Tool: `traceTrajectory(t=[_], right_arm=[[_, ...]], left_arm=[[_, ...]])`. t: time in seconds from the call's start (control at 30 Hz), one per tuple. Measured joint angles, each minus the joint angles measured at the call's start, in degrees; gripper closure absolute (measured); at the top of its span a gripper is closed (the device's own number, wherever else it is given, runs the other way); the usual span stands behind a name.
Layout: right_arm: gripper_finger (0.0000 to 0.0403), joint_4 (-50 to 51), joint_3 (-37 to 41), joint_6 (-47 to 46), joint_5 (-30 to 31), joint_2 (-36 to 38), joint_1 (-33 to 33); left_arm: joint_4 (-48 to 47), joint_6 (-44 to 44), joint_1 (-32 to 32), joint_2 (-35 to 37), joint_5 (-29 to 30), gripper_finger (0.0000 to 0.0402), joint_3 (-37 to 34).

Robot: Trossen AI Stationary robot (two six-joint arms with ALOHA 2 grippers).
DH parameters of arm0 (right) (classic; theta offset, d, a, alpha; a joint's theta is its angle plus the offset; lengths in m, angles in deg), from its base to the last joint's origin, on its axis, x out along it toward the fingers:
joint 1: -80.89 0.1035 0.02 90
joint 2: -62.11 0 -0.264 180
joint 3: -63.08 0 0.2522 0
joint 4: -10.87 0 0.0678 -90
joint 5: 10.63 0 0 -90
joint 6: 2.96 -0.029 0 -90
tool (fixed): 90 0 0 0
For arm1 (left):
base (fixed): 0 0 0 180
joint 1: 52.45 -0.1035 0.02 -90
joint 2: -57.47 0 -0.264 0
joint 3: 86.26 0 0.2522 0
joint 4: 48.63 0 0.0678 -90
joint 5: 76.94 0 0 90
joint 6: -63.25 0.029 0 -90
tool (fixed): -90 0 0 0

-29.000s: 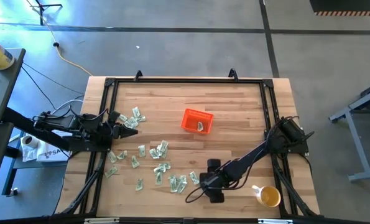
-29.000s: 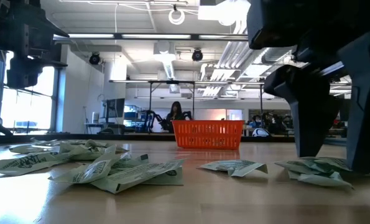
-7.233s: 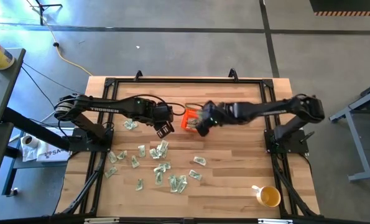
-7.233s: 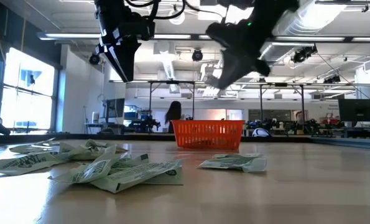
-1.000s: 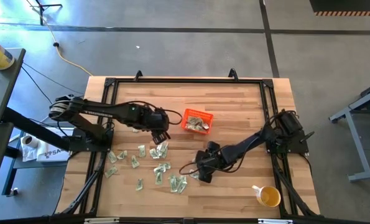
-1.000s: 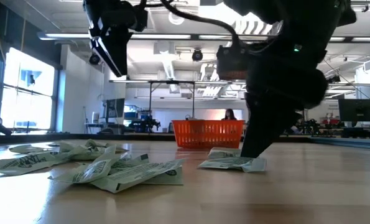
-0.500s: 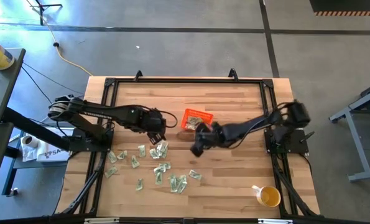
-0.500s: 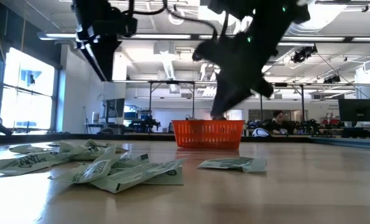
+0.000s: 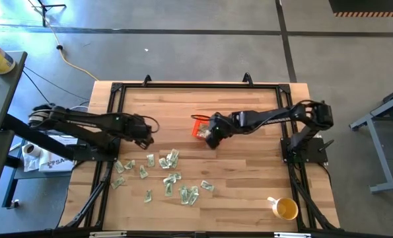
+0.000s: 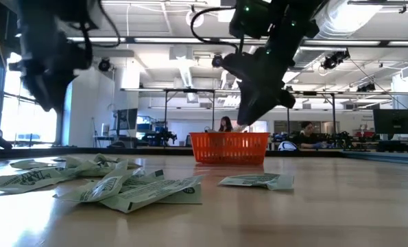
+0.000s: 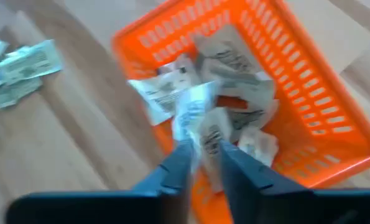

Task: Pick and place Stevia / Truvia into bins
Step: Put the green stevia packet into the orange basket

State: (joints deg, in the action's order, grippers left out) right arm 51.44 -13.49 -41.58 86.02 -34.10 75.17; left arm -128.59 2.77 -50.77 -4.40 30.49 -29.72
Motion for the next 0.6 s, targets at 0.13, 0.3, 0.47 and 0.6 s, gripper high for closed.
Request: traceTrajectory(t=[0.13, 0.3, 0.47, 0.6], right_arm=[[0.0224, -2.18, -0.02, -1.08, 0.13, 0.25, -0.74], [0.0103, -2.47, -0.02, -1.41, -0.22, 0.27, -0.74], [0.0040, -2.11, -0.02, -1.96, -0.60, 0.27, -0.71], [0.0030, -2.14, -0.02, -2.07, -0.26, 0.27, -0.71]], left_arm=[[8.67, -1.52, -2.95, 3.18, -4.19, 0.0170, -7.61], [16.42, -0.91, -4.74, 0.62, -3.28, 0.0170, -11.89], [18.63, 1.73, -7.04, -4.77, 1.41, 0.0170, -12.48], [24.97, 8.78, -10.49, -9.03, 1.55, 0.0170, -12.48]])
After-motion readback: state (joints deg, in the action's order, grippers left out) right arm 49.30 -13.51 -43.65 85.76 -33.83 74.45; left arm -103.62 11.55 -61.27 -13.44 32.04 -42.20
